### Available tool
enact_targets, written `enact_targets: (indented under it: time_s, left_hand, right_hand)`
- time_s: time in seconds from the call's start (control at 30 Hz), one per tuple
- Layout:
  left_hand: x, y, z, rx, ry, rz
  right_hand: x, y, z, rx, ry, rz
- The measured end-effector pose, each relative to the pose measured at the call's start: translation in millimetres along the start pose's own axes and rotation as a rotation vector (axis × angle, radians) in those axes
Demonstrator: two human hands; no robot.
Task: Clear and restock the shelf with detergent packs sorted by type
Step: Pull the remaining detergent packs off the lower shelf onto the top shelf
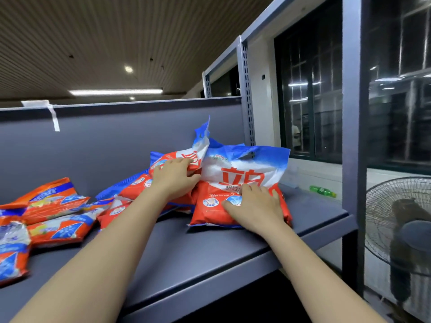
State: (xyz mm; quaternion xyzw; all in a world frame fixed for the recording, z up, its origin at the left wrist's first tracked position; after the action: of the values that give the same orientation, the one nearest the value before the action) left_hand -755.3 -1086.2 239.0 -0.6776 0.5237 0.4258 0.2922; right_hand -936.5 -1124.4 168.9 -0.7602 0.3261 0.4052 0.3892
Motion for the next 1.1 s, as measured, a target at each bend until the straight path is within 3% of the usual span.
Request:
enact_targets:
  time_s: [0.37, 0.6, 1.1]
  left_hand:
    - [-53, -47, 103, -0.29, 0.122, 0.079]
    - [-66, -69, 182, -0.339, 0.186, 0.035]
    - [-114, -154, 375, -0.459, 0.243, -0.069]
  right_hand:
    - [-12, -13, 30, -0.079, 0.033, -0.037]
    - [-17, -39, 69, -0.24, 0.056, -0.216]
    - [11, -180, 213, -0.576, -0.144, -0.45]
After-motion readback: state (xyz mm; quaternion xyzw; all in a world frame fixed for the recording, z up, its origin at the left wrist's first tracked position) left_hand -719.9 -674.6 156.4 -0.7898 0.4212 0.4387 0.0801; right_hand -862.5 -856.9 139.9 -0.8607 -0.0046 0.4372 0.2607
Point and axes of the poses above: each hand's wrist, its own z-axis away from the middle knuckle, its own x-axis out of the palm, y = z × x, the point moved 2 cm from there along -z, towards the middle knuckle, and after that the axes turned 4 degrees about -y, right-handed, at the moved point
